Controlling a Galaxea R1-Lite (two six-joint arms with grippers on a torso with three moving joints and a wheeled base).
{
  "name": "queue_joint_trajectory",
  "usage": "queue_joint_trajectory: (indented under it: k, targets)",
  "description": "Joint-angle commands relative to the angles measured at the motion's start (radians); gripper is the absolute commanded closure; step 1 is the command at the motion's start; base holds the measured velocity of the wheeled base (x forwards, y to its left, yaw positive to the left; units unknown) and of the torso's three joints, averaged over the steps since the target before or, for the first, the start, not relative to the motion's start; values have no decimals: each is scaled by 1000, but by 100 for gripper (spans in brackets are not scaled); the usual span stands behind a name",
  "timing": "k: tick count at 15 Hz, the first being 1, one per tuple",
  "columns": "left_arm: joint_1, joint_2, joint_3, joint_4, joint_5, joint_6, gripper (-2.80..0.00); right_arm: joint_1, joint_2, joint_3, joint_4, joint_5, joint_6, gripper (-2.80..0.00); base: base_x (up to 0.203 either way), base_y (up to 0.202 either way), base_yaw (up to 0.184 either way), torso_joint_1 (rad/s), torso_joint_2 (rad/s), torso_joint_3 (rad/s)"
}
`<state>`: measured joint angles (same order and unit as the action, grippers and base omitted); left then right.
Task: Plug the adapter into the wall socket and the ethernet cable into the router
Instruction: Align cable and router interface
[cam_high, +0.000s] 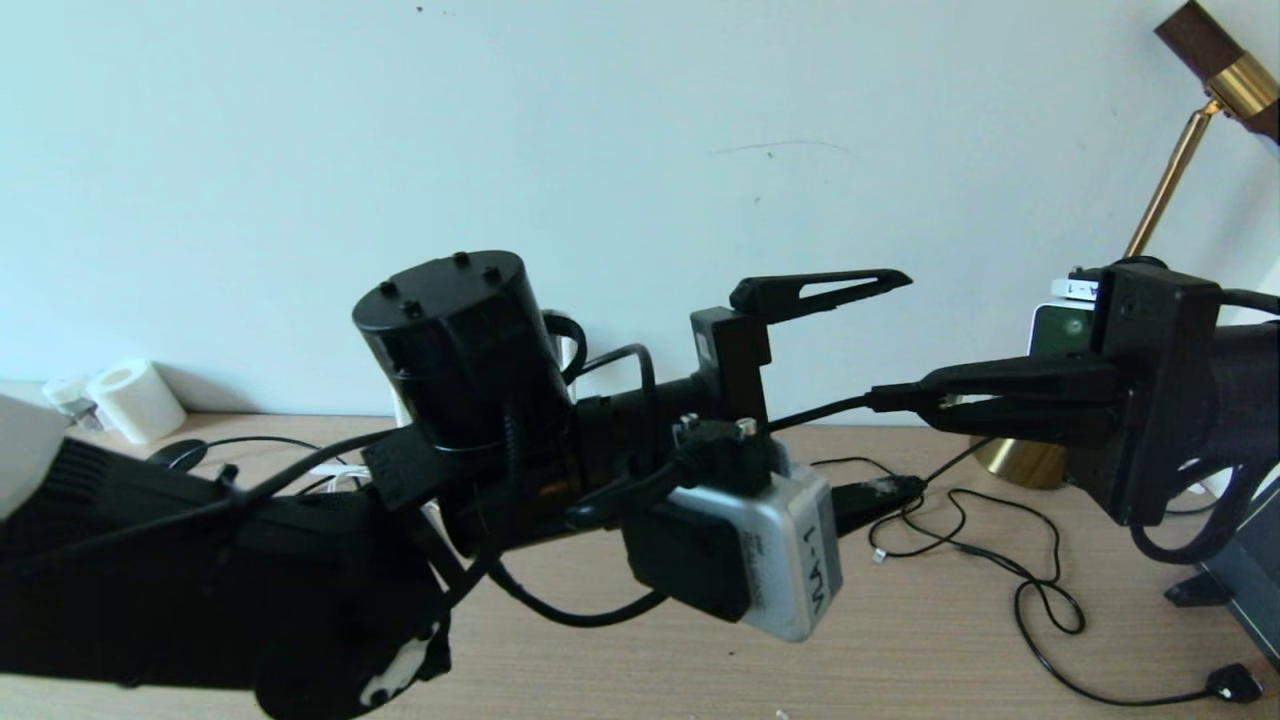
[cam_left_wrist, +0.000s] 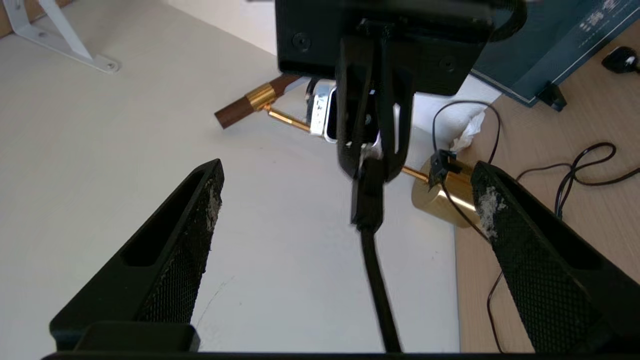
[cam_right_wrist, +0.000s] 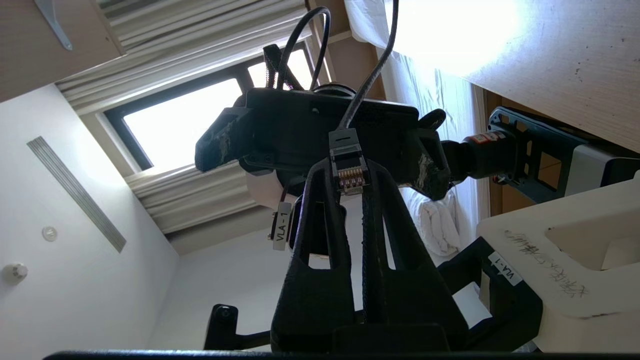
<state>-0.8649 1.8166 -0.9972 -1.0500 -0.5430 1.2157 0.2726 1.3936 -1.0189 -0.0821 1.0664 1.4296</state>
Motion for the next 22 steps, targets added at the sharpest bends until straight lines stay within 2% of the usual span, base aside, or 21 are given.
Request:
queue_joint_trajectory:
  k: [1,9,10,22]
  targets:
    - [0,14,-13,-5,-4,5,-280,0,1,0,-1,6,8,0,0,0,0,0,0,0]
    - [1,17,-8,-5,-3,2,-280,0,-3,7,-2,7,6,0,0,0,0,0,0,0]
    - [1,20,-6,-5,-3,2,0,0,-6,9,-2,7,6,0,0,0,0,0,0,0]
    - [-2,24,-6,-5,0,4,0,16,-25,19,-2,6,3,0,0,0,0,0,0,0]
